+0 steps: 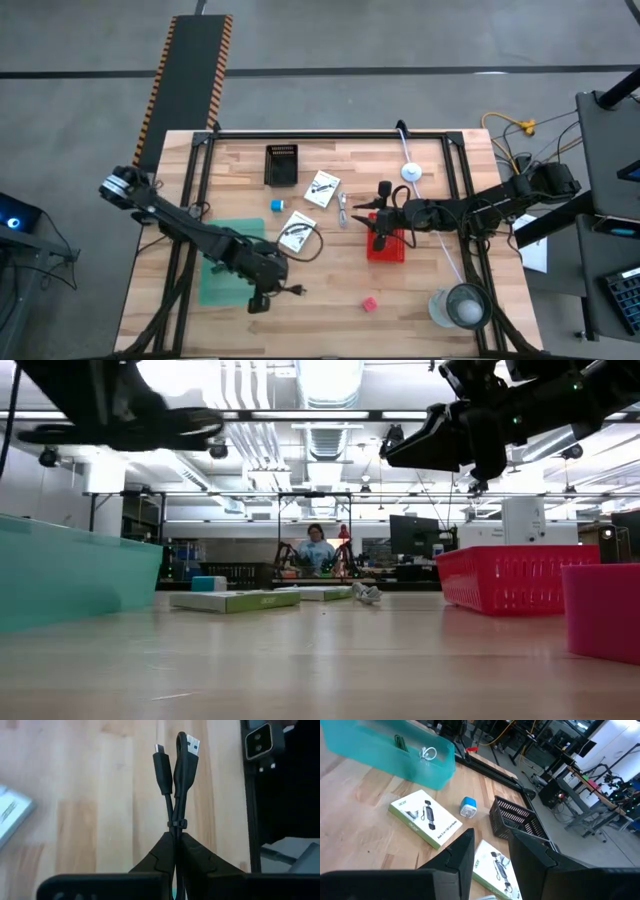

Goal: Pick and place items into bin
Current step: Put the black USB cable into the light blue bin

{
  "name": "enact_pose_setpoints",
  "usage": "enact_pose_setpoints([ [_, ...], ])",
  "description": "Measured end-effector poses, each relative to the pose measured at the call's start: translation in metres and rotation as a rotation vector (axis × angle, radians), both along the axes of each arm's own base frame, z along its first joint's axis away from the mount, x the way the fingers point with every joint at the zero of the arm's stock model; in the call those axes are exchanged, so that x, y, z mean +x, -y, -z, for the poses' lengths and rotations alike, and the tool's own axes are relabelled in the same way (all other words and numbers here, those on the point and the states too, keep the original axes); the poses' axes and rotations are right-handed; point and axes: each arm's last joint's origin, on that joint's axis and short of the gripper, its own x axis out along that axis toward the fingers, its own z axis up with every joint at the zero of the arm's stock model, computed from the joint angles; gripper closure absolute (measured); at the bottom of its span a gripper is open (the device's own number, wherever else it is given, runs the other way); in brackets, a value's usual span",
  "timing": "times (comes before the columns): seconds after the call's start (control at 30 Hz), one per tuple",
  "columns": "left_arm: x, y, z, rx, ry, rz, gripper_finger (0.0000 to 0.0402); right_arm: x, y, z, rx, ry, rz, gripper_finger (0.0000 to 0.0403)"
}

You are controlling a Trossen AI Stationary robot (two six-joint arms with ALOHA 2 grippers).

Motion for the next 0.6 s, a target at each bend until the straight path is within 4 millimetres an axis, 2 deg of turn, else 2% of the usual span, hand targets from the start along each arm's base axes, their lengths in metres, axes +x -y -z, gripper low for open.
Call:
enact_pose_setpoints([
  [0.2, -0.027, -0.007, -0.004, 0.030, -0.166, -0.079, 0.0400, 0.000, 0.000, 0.001, -0.002, -0.008, 0.000, 0.0296],
  [0.37, -0.047, -0.008, 0.003, 0.061, -0.334, -0.203, 0.0400, 0.000, 0.000, 0.001, -0.005, -0.009, -0.001, 0.0296],
  [0.6, -0.060, 0.003, 0.004, 0.079, -0.376, -0.200, 0.0400, 0.000, 0.000, 0.001, -0.004, -0.008, -0.001, 0.0296],
])
